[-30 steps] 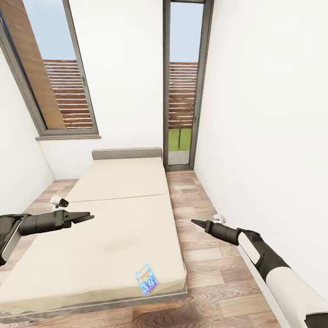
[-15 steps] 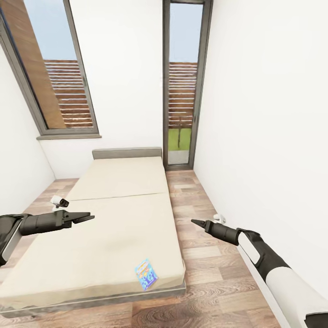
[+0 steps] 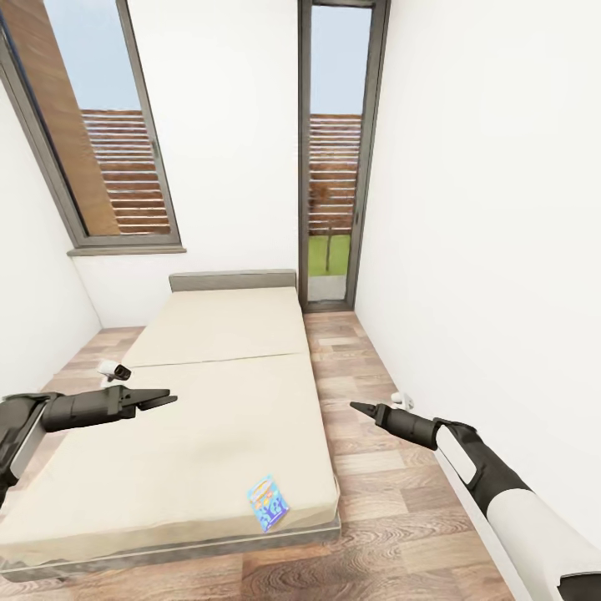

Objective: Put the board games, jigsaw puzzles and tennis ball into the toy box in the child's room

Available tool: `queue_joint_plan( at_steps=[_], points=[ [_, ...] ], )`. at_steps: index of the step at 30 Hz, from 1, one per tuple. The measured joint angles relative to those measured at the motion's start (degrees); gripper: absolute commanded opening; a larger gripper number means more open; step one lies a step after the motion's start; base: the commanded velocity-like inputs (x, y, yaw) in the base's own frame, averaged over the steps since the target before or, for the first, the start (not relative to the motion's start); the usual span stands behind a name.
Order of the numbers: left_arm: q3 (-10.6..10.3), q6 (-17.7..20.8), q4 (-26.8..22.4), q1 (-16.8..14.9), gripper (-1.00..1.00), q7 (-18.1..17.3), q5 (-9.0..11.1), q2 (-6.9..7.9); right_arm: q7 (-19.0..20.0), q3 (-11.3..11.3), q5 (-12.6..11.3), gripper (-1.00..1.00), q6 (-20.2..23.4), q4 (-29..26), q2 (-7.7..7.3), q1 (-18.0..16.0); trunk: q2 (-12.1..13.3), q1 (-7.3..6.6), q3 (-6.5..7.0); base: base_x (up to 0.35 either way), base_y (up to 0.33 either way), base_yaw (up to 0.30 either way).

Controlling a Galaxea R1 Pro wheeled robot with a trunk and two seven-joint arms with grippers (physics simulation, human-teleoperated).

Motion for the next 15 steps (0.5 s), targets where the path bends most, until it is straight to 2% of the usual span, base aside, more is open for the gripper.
queue_joint_plan(
  at_steps=[4,6,12,15],
  points=[
    [0.0,0.2,0.4,0.0,1.0,0.8,0.0,-1.97,0.0,0.0,0.0,1.0,0.0,0.0,0.0,0.0,0.0,0.0,0.0,0.0,0.0,0.0],
    [-0.1,0.2,0.5,0.0,1.0,1.9,-0.1,-2.87,0.0,0.0,-0.1,1.0,0.0,0.0,0.0,0.0,-0.8,0.44,-0.36,0.0,0.0,0.0],
    [0.0,1.0,0.7,0.0,1.0,8.2,-0.1,-6.43,0.1,0.0,-0.1,1.0,0.0,0.0,-0.06,0.0,-3.2,1.76,-1.44,0.0,0.0,0.0],
    [-0.1,1.8,0.7,0.0,1.0,10.2,-0.1,-7.33,0.1,0.0,-0.1,1.0,0.0,0.0,-0.07,0.0,-4.4,2.42,-1.98,0.0,0.0,0.0]
  ],
)
